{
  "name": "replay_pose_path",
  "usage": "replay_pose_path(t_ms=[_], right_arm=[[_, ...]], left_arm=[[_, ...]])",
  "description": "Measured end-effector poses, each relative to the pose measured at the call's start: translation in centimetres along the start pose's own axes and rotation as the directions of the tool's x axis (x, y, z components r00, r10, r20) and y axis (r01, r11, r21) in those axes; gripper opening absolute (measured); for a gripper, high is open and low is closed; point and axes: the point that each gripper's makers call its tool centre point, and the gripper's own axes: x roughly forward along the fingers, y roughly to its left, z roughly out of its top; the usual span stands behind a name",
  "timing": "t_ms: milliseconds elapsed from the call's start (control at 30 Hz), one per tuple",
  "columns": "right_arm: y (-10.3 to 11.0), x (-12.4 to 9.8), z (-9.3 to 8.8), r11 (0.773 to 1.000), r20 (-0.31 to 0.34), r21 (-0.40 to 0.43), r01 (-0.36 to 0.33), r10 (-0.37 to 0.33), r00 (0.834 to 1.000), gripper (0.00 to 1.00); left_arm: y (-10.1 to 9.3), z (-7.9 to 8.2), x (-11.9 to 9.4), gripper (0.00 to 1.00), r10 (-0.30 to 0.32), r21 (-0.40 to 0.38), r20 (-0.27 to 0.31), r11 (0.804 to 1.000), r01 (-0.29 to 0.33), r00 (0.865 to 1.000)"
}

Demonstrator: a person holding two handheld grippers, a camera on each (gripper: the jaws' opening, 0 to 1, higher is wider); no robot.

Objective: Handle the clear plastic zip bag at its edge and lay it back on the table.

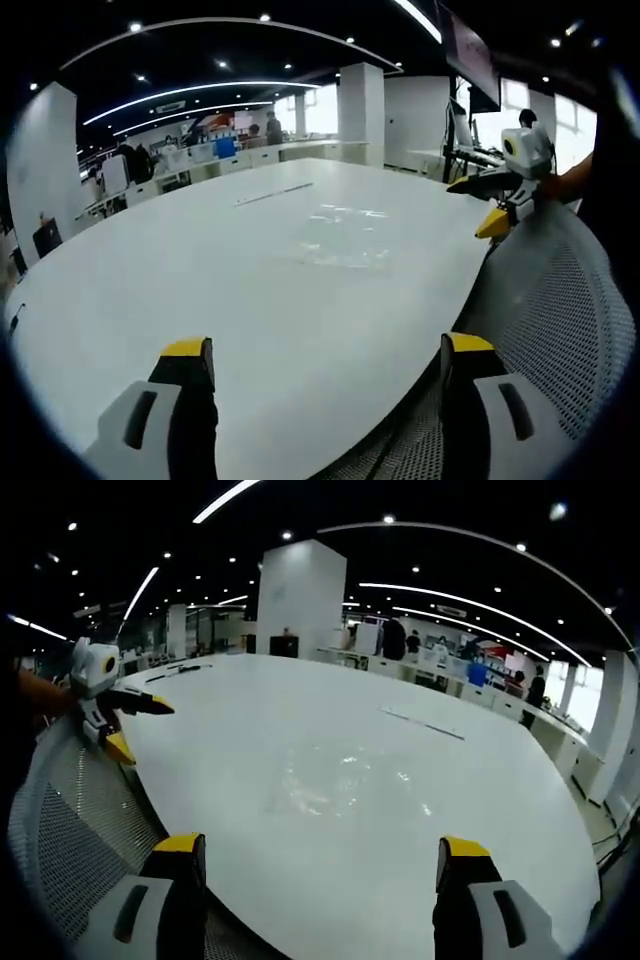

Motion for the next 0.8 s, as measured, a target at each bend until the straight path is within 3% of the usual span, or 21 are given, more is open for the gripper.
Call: replay_pose_path(t_ms=[800], right_arm=[[-0.02, 0.00, -0.05, 1.000, -0.006, -0.002, 0.000, 0.000, 1.000, 1.00]], left_arm=[[-0.07, 0.03, 0.08, 0.99, -0.004, 0.029, 0.001, 1.000, 0.004, 1.000]])
